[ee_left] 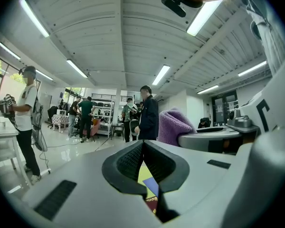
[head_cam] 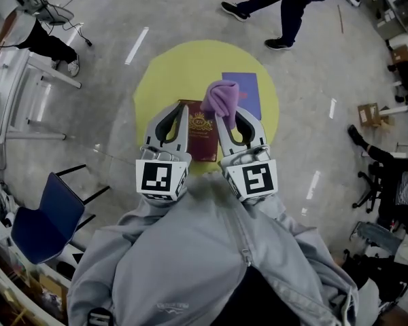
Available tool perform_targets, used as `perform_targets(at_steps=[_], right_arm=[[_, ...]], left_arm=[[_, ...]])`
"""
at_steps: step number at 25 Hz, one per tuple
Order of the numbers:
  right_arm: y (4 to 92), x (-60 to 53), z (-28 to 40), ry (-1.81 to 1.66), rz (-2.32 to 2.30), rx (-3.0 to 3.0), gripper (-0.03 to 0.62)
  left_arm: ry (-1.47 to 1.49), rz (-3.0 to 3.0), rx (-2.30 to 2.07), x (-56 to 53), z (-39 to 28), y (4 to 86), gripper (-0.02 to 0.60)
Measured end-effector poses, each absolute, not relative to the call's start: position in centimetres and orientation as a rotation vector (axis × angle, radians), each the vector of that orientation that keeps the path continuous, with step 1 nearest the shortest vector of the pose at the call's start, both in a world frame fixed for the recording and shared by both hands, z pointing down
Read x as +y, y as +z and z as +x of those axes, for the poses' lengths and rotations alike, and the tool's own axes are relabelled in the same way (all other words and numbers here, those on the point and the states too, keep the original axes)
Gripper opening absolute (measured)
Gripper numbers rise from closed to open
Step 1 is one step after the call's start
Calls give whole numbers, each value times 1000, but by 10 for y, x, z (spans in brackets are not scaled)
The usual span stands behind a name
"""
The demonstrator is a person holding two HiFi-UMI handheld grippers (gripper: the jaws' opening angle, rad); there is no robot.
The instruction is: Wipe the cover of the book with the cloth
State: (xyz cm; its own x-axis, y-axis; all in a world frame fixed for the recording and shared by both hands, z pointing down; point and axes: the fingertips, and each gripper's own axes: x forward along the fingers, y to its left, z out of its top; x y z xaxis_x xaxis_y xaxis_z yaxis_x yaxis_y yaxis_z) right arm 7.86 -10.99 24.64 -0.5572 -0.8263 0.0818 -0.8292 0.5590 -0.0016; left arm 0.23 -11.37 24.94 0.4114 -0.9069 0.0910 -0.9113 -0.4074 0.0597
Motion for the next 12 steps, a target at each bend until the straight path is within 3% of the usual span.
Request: perform_targets(at_steps=[12], right_arm=[[271,-141,68,152,1439,-2661,87]], left_arm=[[144,2529,-1598,-140,-9,272,18]])
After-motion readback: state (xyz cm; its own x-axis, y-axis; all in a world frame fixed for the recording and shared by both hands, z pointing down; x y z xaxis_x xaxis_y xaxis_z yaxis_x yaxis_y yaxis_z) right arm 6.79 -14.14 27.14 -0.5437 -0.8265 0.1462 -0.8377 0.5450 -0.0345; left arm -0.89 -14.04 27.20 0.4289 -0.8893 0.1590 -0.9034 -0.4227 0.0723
